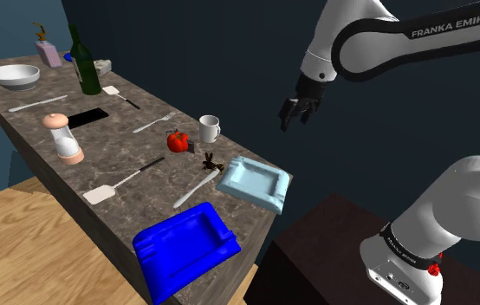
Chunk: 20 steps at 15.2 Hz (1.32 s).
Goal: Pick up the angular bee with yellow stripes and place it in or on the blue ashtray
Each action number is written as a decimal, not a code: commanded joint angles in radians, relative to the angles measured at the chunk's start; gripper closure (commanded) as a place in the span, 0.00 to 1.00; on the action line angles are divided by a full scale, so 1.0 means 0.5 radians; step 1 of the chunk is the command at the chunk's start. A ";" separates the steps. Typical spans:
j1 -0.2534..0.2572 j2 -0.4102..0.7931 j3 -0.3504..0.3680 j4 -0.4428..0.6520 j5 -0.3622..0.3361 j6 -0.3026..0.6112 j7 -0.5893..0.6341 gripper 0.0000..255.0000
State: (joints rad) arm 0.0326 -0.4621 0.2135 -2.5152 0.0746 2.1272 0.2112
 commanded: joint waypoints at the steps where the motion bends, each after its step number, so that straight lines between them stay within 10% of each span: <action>1: -0.001 0.130 0.050 0.008 -0.026 0.141 0.043 0.00; 12: -0.037 1.017 0.265 0.312 -0.539 0.733 0.508 0.00; 20: 0.156 1.681 0.144 0.763 -1.079 0.892 0.918 0.00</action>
State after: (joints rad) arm 0.0922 0.3320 0.2984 -2.1657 -0.4287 2.5620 0.6421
